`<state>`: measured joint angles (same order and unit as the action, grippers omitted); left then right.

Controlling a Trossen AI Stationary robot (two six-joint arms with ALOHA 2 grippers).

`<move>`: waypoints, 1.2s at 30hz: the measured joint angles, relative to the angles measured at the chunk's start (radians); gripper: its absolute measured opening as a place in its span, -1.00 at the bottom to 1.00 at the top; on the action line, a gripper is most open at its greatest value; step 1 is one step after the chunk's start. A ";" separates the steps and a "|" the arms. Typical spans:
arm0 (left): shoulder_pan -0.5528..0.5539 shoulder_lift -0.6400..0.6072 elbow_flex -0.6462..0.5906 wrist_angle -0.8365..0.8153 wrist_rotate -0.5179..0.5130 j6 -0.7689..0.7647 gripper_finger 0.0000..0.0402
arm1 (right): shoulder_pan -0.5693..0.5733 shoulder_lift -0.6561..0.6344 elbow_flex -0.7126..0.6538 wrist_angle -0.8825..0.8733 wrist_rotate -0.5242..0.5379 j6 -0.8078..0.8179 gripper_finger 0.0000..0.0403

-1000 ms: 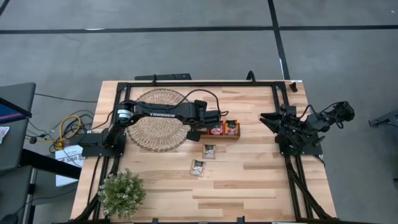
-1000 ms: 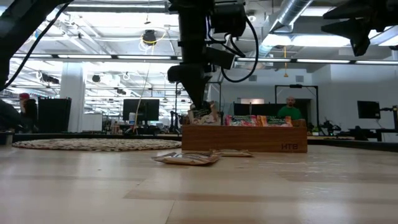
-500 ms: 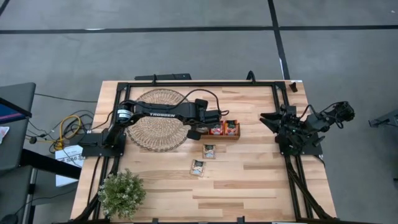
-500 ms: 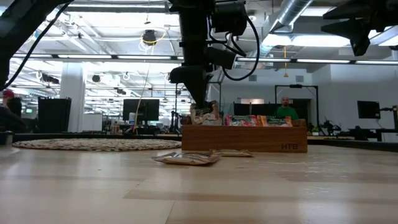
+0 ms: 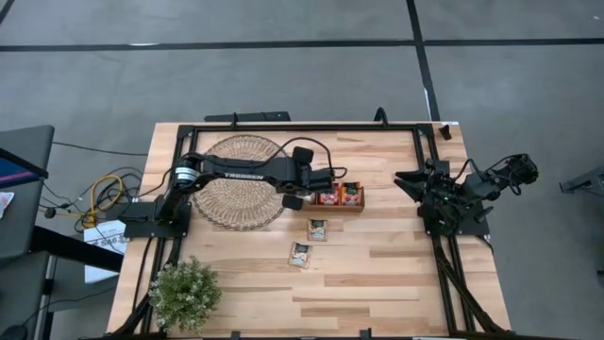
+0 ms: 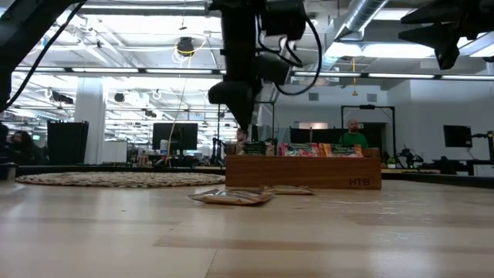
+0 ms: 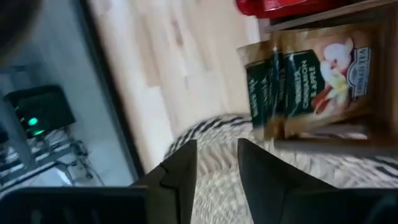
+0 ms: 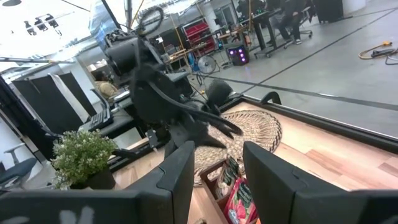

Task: Pick & Place Tea
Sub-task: Put the brown tea bag into the left section of the wooden organizer

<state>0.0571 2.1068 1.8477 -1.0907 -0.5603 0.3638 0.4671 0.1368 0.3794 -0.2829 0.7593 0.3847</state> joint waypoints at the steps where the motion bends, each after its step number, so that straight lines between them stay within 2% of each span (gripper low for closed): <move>1: -0.008 -0.013 0.000 -0.008 -0.011 -0.015 -0.45 | 0.000 0.000 0.000 0.000 0.000 0.000 -0.36; 3: -0.028 -0.045 0.006 -0.039 0.019 -0.055 -0.44 | 0.000 0.000 0.000 -0.001 0.000 0.000 -0.36; 4: -0.038 -0.056 0.018 -0.063 0.077 -0.079 -0.44 | 0.000 0.000 0.000 0.000 0.000 0.000 -0.36; 7: -0.055 -0.085 0.050 -0.123 0.350 -0.152 -0.45 | 0.000 0.000 0.000 -0.001 0.000 0.000 -0.36; 10: -0.057 -0.095 0.070 -0.117 0.637 -0.260 -0.45 | 0.000 0.000 0.000 -0.001 0.000 0.000 -0.36; 13: -0.058 -0.095 0.074 -0.102 0.790 -0.338 -0.45 | 0.000 0.000 0.000 -0.001 0.000 0.000 -0.36; 22: -0.149 -0.012 0.067 -0.033 0.805 -0.358 -0.45 | 0.000 0.000 0.000 -0.001 0.000 0.000 -0.36; 28: -0.207 0.054 0.067 -0.002 0.723 -0.357 -0.45 | 0.000 0.000 0.000 -0.027 0.000 0.002 -0.36; 36: -0.255 0.120 0.067 -0.007 0.562 -0.377 -0.45 | 0.000 0.000 0.000 -0.038 0.000 0.018 -0.36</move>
<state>-0.1978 2.2269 1.9147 -1.0972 0.0019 -0.0131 0.4667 0.1368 0.3798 -0.3210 0.7597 0.4025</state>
